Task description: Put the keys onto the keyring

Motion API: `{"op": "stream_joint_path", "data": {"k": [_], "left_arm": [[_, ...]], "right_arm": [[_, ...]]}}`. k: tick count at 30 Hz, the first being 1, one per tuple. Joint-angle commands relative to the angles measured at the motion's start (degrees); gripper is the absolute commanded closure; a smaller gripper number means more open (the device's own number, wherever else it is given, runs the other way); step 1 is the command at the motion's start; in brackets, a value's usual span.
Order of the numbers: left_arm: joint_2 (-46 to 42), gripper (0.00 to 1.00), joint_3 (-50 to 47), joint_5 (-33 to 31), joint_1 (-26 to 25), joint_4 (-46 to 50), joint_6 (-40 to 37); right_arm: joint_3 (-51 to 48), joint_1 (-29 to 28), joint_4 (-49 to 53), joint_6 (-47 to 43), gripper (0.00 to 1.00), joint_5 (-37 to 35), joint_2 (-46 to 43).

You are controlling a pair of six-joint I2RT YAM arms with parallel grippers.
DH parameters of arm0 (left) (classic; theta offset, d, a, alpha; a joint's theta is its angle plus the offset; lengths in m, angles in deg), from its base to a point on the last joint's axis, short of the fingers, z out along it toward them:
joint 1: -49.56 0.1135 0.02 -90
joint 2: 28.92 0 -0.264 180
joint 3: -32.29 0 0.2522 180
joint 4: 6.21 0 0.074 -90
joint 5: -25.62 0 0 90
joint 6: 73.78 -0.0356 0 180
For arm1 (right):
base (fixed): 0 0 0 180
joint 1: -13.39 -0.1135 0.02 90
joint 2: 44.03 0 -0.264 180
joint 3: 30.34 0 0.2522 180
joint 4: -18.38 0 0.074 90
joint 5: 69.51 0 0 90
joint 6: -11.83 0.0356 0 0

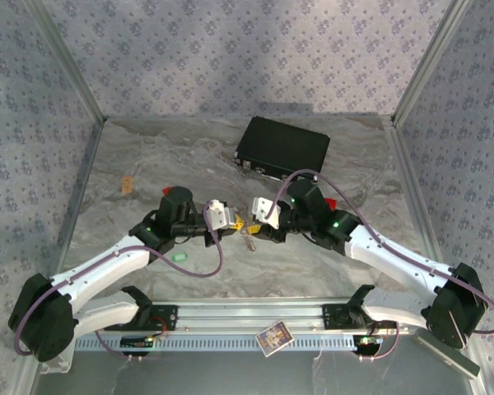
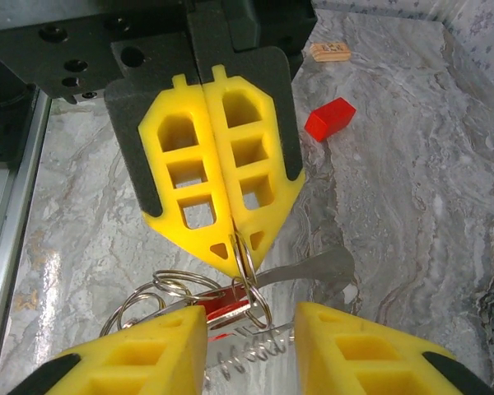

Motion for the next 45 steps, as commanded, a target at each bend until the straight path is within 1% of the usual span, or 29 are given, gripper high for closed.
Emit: {"op": "stream_joint_path", "data": {"k": [1, 5, 8, 10, 18, 24, 25, 26, 28, 31, 35, 45], "left_arm": [[-0.4, 1.0, 0.9, 1.5, -0.2, -0.7, -1.7], [-0.5, 1.0, 0.8, 1.5, -0.2, -0.7, -1.9], [-0.7, 1.0, 0.6, 1.4, -0.2, -0.8, -2.0], [-0.9, 1.0, 0.4, 1.3, -0.2, -0.9, -2.2], [-1.6, 1.0, 0.0, 2.8, -0.3, -1.3, -2.4], [-1.9, 1.0, -0.6, 3.1, -0.4, -2.2, -2.4], [-1.8, 1.0, -0.7, 3.0, -0.5, -2.3, -2.4], [-1.9, 1.0, -0.7, 2.9, -0.5, -2.4, -2.4], [-2.0, 1.0, -0.9, 2.9, -0.5, -2.4, -2.4], [-2.0, 1.0, -1.1, 3.0, -0.6, -2.7, -2.2], [-1.8, 1.0, -1.2, 3.2, -0.6, -3.6, -1.6], [-2.4, 1.0, -1.7, 3.3, -0.9, -4.4, -1.1]], "right_arm": [[-0.1, -0.4, 0.0, -1.5, 0.71, -0.3, -0.7], [0.3, -0.4, 0.9, -1.8, 0.88, 0.5, -0.2], [0.6, -0.4, 1.5, -2.2, 0.97, 0.7, -0.1], [0.7, -0.4, 1.9, -2.3, 1.0, 0.4, 0.0], [1.0, 0.2, 3.1, -2.6, 1.0, -2.4, 1.7], [1.1, 0.4, 2.0, -1.2, 1.0, 0.1, 2.2], [0.9, 0.5, 1.3, -1.0, 0.95, 0.2, 1.7], [0.4, 0.5, 0.6, -0.9, 0.87, 0.4, 1.0], [-0.6, 0.7, -0.5, -0.8, 0.79, 1.2, -0.4], [-1.8, 1.2, -2.0, -0.5, 0.76, 3.1, -1.7], [-2.2, 1.3, -3.7, 1.2, 0.75, 4.6, -1.3], [-1.8, 0.6, -5.2, 2.4, 0.8, 6.3, 0.6]]}}
